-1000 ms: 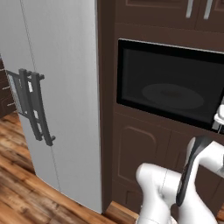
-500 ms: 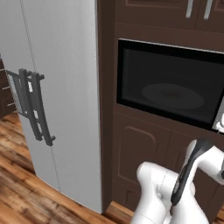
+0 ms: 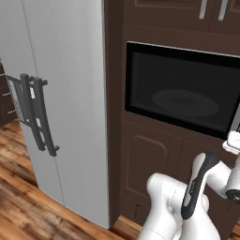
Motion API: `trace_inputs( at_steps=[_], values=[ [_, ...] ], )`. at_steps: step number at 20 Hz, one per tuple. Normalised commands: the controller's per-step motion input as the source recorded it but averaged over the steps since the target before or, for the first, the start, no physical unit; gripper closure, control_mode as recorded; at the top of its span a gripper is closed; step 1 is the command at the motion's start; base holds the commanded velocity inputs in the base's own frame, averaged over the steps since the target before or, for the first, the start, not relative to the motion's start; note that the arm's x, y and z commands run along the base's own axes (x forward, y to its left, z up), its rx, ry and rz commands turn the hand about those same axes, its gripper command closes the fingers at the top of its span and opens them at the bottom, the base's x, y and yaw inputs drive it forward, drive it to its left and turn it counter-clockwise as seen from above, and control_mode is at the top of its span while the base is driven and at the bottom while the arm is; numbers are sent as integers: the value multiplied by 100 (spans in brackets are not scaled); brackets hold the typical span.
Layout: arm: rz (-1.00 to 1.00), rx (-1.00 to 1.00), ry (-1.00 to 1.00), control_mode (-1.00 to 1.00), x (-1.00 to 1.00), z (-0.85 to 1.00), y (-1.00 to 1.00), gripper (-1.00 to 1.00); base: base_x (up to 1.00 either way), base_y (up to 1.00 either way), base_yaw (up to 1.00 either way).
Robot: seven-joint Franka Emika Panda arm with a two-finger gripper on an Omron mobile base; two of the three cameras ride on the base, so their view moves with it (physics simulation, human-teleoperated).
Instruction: Pick the steak from the counter and place it in the microwave. Then turn on the microwave.
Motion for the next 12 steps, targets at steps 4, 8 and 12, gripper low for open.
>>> trace_inputs(
  at_steps=[4,8,12],
  values=[
    [7,-6,1,-100,-6,-22,0,-100,0,0,0],
    [6,-2,1,-100,-9,-17,0,-100,0,0,0],
    [7,-4,2,-100,-8,-23,0,-100,0,0,0]
  ],
)
